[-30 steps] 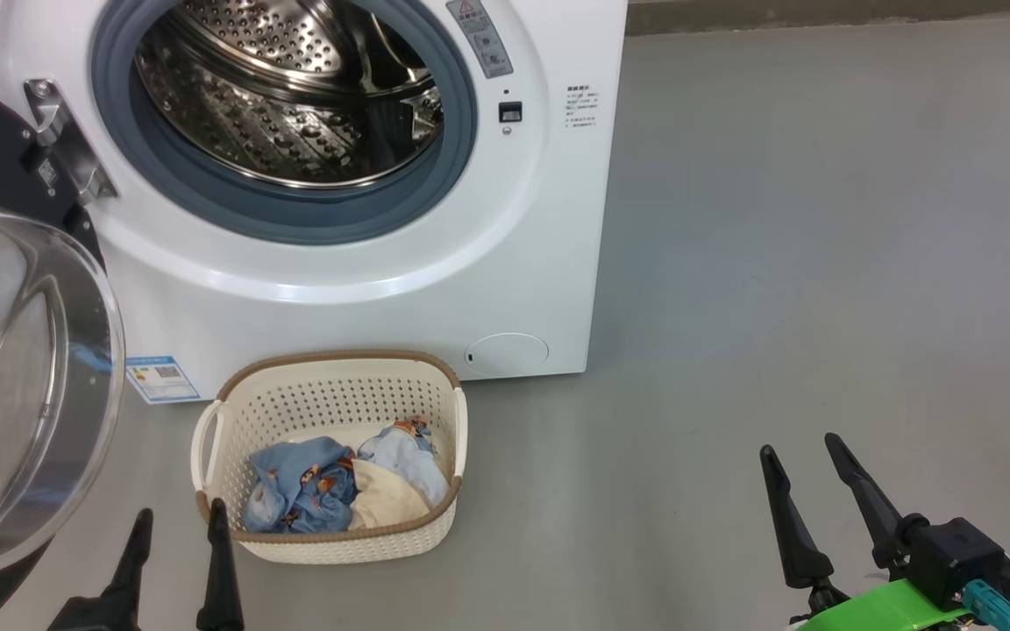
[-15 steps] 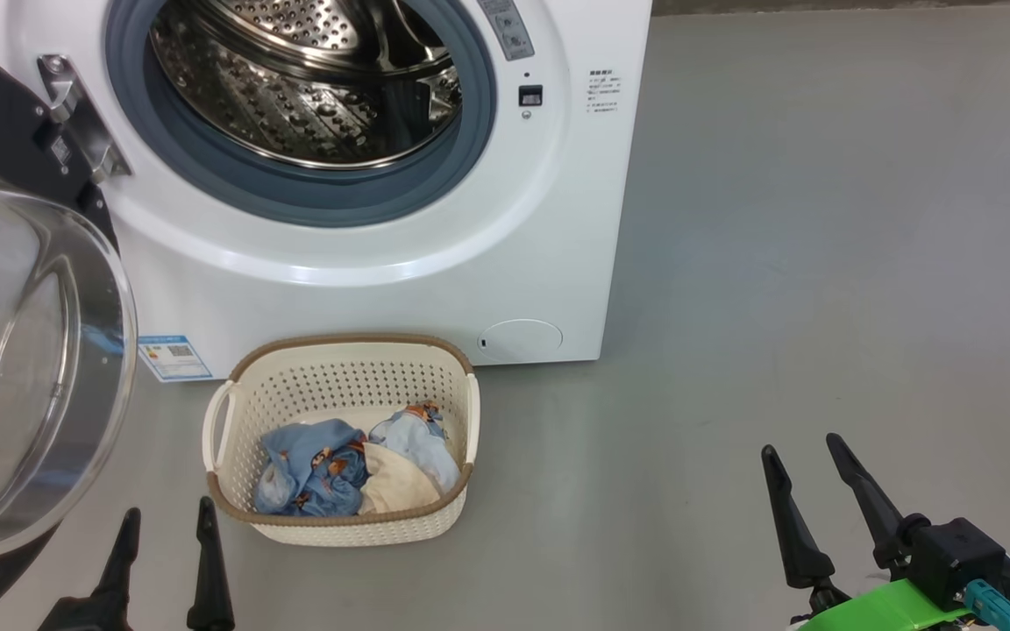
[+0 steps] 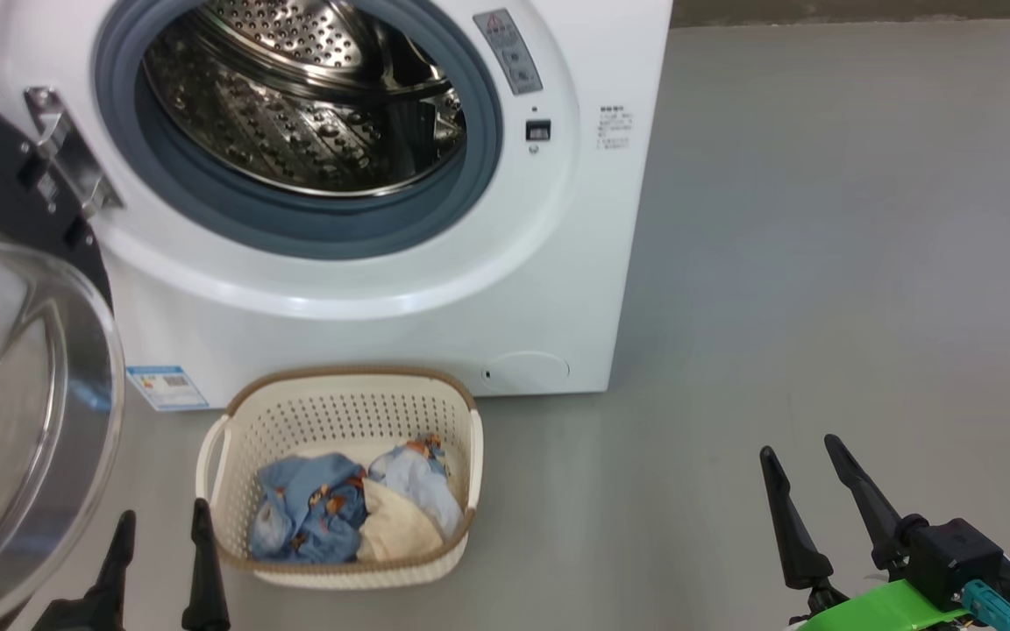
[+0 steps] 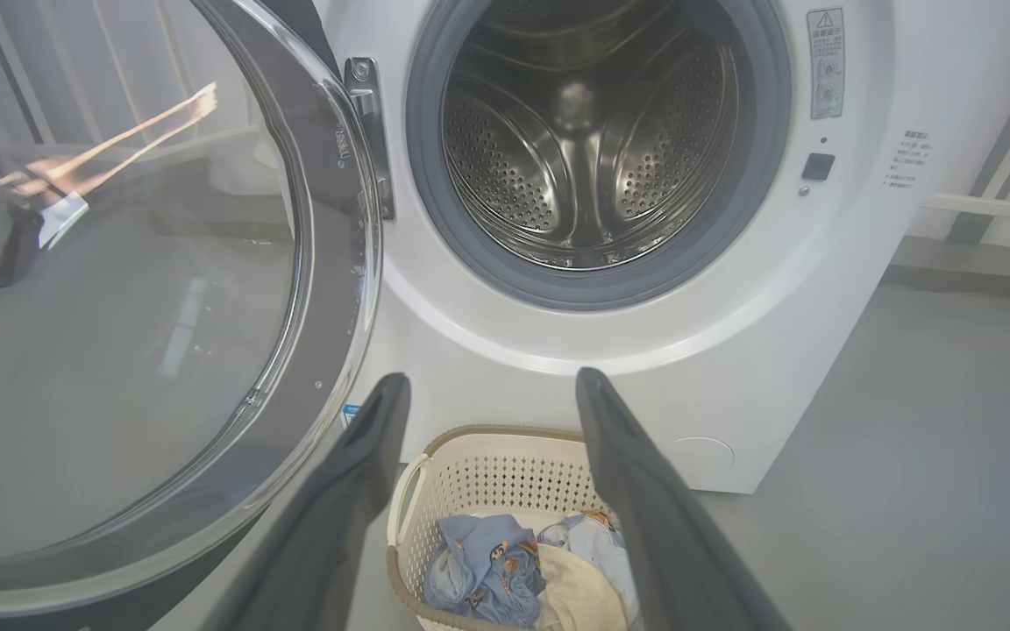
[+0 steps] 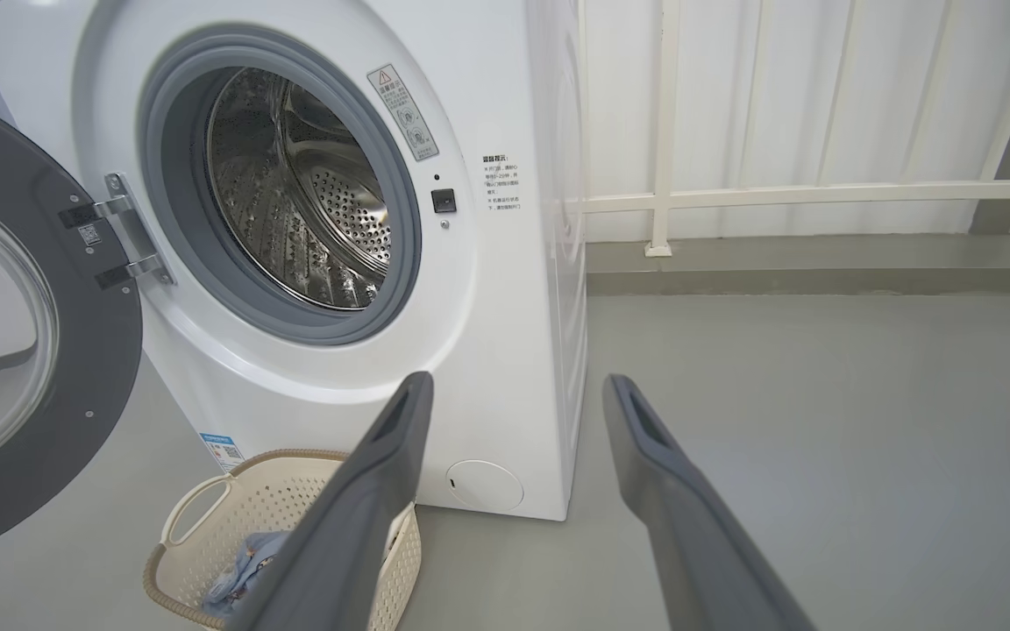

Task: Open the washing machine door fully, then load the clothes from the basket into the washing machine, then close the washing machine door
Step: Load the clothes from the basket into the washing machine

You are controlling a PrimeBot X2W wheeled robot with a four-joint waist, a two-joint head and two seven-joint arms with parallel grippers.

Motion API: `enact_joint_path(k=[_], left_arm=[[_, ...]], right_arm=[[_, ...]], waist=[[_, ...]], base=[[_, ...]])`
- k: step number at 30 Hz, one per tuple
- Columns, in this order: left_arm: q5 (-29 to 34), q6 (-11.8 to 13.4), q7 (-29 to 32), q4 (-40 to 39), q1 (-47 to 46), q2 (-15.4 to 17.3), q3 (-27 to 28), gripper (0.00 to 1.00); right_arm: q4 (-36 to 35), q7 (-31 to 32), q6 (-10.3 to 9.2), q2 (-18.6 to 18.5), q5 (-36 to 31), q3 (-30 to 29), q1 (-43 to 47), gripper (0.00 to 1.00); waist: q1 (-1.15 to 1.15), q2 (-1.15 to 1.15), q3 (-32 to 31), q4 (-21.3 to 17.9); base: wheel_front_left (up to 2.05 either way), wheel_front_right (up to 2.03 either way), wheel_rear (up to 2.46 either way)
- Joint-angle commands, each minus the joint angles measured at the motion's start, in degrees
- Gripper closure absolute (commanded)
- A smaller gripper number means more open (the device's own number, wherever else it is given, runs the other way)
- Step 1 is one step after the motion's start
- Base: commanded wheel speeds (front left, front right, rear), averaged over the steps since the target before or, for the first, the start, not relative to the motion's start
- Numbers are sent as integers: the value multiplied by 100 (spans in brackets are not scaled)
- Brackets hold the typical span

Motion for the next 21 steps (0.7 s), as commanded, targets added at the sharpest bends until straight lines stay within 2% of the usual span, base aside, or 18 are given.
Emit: enact_joint_path(k=[1, 5, 11, 21], left_arm=[[-84, 50, -70, -98, -248, 92, 223, 0], [15, 171, -134, -115, -283, 112, 273, 0], [33, 179, -181, -61, -318, 102, 252, 0], [40, 121, -217, -51, -331, 103, 232, 0]], right_arm=[[-142, -68, 9, -9, -23, 111, -127, 0], [-161, -68, 9, -17, -28, 106, -126, 0], [-162, -68, 9, -55, -19, 88, -169, 0], [-163, -68, 9, -77, -17, 41, -211, 0]], waist=[[0, 0, 18, 24], [0, 0, 60, 62], [0, 0, 122, 79], [0, 0, 210, 94]], base=[[213, -213, 0], [203, -203, 0], [139, -139, 0], [35, -35, 0]])
